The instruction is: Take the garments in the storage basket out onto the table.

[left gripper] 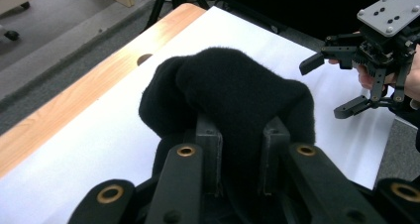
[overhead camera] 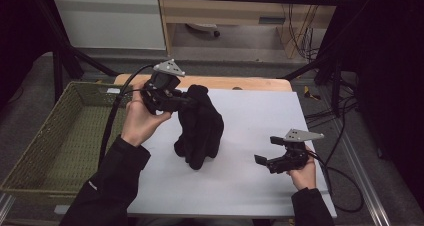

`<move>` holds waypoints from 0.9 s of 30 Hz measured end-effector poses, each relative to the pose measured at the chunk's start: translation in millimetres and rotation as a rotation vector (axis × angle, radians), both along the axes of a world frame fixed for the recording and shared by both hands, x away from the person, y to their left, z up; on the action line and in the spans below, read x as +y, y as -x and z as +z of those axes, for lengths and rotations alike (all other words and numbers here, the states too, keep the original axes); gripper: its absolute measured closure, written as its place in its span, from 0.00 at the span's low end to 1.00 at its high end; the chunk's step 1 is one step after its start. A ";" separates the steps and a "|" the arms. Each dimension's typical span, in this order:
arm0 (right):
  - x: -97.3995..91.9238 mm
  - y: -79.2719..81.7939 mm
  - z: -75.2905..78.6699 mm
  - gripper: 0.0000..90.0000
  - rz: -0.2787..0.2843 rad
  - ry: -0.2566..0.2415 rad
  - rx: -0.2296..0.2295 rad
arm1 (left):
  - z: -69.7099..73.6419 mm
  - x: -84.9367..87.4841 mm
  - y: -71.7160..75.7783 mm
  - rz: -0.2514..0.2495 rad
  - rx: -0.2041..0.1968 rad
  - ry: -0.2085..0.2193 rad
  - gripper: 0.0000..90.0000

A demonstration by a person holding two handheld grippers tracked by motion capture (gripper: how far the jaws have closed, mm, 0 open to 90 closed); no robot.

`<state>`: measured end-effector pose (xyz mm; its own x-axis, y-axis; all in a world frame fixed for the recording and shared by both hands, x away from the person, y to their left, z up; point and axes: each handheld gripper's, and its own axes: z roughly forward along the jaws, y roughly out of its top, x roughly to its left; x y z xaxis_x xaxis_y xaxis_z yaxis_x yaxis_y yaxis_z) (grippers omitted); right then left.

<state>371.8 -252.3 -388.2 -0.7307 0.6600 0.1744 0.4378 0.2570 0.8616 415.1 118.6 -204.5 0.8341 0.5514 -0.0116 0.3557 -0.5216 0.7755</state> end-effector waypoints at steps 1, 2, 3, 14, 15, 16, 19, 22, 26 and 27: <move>0.0 0.0 0.0 0.01 0.000 0.001 0.000 | -2.4 -1.4 -0.2 -0.001 0.000 -0.004 0.85; -0.1 0.2 0.2 0.01 -0.001 -0.001 0.000 | -4.8 -2.8 -0.3 -0.001 0.001 -0.007 0.85; -0.1 0.2 0.2 0.01 -0.001 -0.001 0.000 | -6.9 -3.9 -0.3 0.000 -0.001 -0.010 0.85; 0.2 0.1 -0.1 0.01 -0.001 -0.001 -0.002 | -35.9 -17.3 -1.7 -0.013 0.021 -0.048 0.84; 0.0 0.2 0.0 0.01 -0.002 0.000 -0.002 | -39.5 -18.6 -2.2 -0.015 0.026 -0.055 0.84; 0.0 0.2 0.1 0.01 -0.002 0.000 -0.002 | -43.0 -19.7 -2.8 -0.017 0.030 -0.063 0.84; -0.3 0.2 0.1 0.01 -0.003 0.000 -0.001 | -53.1 -22.6 -3.8 -0.017 0.041 -0.069 0.83; -0.3 0.3 0.2 0.01 -0.002 0.000 -0.001 | -61.7 -24.1 -3.8 -0.016 0.042 -0.079 0.83; 0.0 0.2 -0.1 0.01 -0.001 0.001 -0.002 | -72.6 -26.1 -3.7 -0.013 0.050 -0.107 0.82; 0.1 0.2 -0.2 0.01 -0.001 0.002 -0.002 | -75.8 -26.4 -4.0 -0.013 0.054 -0.110 0.81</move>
